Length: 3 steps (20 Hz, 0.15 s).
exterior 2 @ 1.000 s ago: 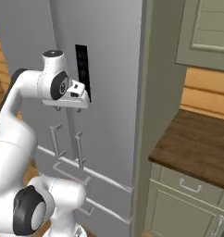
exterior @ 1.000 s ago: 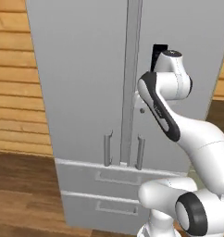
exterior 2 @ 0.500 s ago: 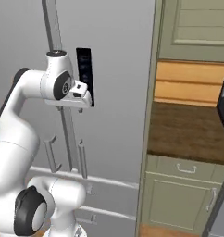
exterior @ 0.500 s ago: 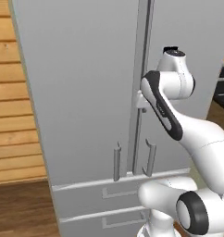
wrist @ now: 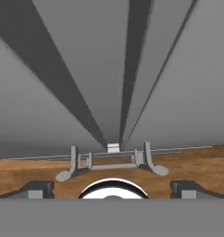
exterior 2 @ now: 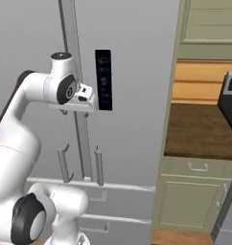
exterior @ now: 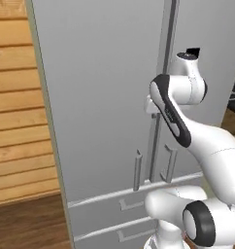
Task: Navigate to the fridge.
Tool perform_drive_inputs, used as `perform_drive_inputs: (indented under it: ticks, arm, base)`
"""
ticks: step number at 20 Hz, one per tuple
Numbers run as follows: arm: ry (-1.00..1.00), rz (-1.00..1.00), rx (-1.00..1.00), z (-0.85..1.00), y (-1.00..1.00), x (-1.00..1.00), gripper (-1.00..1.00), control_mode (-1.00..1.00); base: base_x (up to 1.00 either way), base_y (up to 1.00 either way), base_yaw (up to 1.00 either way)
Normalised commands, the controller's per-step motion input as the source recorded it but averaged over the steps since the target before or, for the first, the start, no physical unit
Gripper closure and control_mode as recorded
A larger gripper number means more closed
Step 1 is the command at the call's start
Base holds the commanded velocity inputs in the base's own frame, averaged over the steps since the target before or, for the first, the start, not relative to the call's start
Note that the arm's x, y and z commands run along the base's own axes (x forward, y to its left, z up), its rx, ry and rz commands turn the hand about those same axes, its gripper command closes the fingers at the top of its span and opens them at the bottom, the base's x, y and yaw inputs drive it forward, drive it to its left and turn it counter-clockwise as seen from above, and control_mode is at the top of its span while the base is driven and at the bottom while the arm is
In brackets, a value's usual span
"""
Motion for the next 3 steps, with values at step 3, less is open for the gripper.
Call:
perform_drive_inputs:
  ticks: [3]
  arm:
    - [0.0,0.0,0.0,0.0,0.0,0.0,-1.0,1.0]
  base:
    - [0.11,0.0,-0.02]
